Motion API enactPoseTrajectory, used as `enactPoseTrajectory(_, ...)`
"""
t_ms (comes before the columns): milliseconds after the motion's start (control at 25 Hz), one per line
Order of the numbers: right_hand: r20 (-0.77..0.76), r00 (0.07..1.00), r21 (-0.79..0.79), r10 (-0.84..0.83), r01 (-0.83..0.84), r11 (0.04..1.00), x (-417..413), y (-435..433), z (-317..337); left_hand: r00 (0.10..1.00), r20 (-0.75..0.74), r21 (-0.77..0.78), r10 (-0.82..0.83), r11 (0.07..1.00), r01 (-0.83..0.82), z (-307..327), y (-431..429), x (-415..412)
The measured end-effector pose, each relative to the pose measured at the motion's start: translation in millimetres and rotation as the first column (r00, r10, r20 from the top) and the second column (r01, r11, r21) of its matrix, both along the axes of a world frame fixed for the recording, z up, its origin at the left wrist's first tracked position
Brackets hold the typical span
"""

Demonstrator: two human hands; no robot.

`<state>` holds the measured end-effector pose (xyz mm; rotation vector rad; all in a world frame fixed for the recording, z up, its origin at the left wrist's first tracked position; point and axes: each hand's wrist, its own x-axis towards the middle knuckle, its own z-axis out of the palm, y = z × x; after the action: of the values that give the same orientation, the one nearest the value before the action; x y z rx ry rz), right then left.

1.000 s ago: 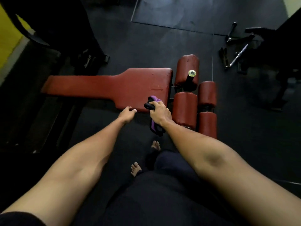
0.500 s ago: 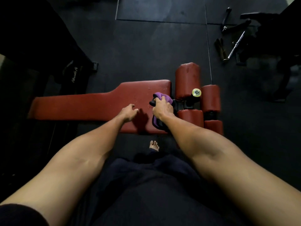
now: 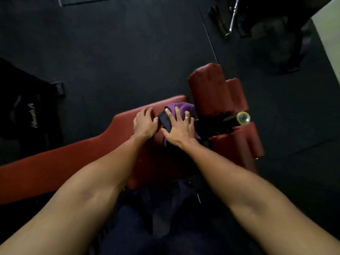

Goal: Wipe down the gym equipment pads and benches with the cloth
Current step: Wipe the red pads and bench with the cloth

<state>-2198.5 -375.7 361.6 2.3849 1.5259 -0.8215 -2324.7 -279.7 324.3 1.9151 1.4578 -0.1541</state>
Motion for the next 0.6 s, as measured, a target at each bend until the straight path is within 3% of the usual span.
enactPoseTrajectory(280, 0.221, 0.973, 0.319, 0.072, -0.141, 0.937, -1.1, 6.3, -64.6, 0.997, 0.002, 0.180, -0.071, 0.981, 0.070, -76.3, 29.5, -7.9)
enactPoseTrajectory(600, 0.281, 0.944, 0.319, 0.171, -0.260, 0.911, 25.5, 76.6, -71.7, 0.999, 0.049, 0.452, 0.001, 0.892, -0.023, -106.4, 22.2, -6.8)
